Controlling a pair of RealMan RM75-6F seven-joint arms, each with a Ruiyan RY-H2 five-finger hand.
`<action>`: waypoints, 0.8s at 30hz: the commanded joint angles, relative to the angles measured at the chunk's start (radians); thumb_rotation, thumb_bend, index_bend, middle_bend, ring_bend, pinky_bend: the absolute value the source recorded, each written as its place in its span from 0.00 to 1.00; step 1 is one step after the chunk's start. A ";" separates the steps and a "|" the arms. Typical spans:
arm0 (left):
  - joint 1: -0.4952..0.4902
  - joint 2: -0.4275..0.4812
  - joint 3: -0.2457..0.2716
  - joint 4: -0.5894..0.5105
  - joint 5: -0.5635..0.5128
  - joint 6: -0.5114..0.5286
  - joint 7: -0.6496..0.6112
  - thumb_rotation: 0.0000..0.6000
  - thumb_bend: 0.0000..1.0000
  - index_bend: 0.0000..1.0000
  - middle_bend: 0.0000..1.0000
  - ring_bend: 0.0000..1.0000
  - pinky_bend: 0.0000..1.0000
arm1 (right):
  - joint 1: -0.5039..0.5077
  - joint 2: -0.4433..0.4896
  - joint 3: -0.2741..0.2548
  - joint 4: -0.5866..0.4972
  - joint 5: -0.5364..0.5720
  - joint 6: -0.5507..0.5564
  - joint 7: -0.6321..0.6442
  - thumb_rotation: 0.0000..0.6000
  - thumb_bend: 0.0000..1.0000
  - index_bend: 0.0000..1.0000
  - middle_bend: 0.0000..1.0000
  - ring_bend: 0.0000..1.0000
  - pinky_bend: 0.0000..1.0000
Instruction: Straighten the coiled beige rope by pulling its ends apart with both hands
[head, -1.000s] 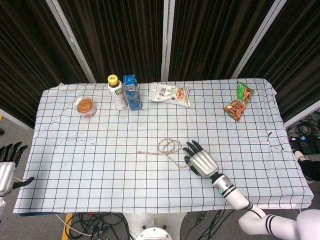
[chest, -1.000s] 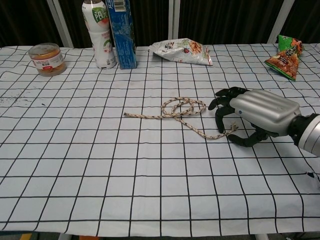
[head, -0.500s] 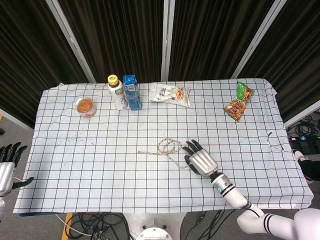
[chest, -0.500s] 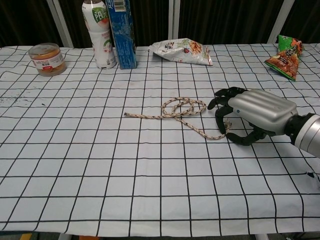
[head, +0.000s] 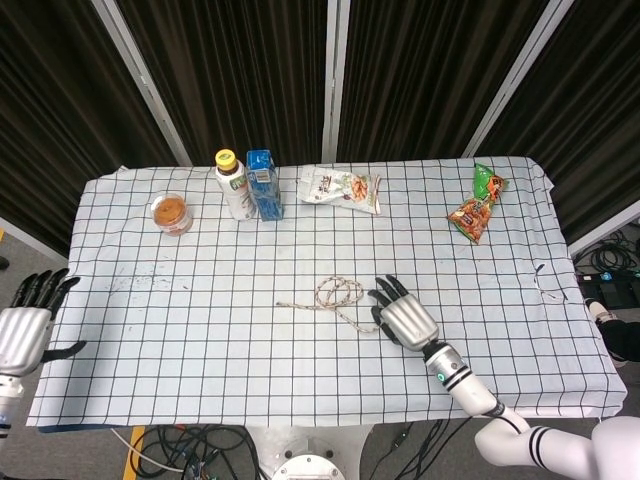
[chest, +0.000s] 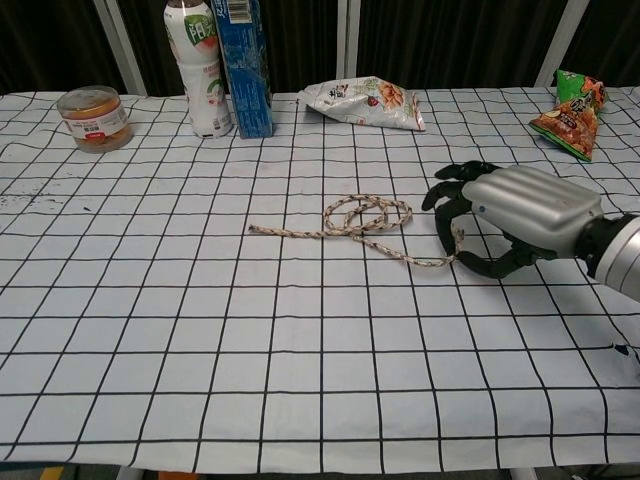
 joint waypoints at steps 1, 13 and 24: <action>-0.108 0.032 -0.022 -0.018 0.084 -0.073 -0.097 1.00 0.01 0.14 0.05 0.00 0.00 | 0.009 0.054 0.025 -0.064 0.019 0.000 -0.038 1.00 0.61 0.66 0.20 0.00 0.00; -0.475 -0.128 -0.112 0.022 0.050 -0.455 -0.197 1.00 0.08 0.32 0.09 0.00 0.00 | 0.032 0.156 0.084 -0.199 0.122 -0.035 -0.174 1.00 0.62 0.66 0.20 0.00 0.00; -0.603 -0.349 -0.138 0.063 -0.116 -0.592 -0.007 1.00 0.08 0.48 0.12 0.00 0.00 | 0.044 0.137 0.094 -0.199 0.167 -0.038 -0.208 1.00 0.64 0.66 0.20 0.00 0.00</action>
